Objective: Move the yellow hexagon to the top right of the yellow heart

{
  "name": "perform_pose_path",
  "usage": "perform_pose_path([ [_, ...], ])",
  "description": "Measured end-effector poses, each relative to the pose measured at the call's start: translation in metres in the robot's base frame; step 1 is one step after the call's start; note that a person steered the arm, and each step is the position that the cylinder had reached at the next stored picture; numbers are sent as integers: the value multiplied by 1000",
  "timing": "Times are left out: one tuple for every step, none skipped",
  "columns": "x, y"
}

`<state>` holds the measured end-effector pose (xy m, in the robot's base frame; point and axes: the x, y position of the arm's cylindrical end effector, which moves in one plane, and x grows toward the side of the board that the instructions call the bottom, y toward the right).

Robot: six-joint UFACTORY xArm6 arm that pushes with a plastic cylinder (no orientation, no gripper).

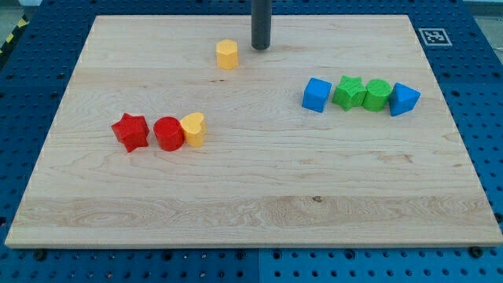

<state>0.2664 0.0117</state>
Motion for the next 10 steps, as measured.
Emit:
perform_pose_path([
  [-4, 0],
  [-10, 0],
  [-36, -6],
  [-21, -41],
  [45, -62],
  [54, -68],
  [44, -70],
  [45, -93],
  [78, -93],
  [84, -93],
])
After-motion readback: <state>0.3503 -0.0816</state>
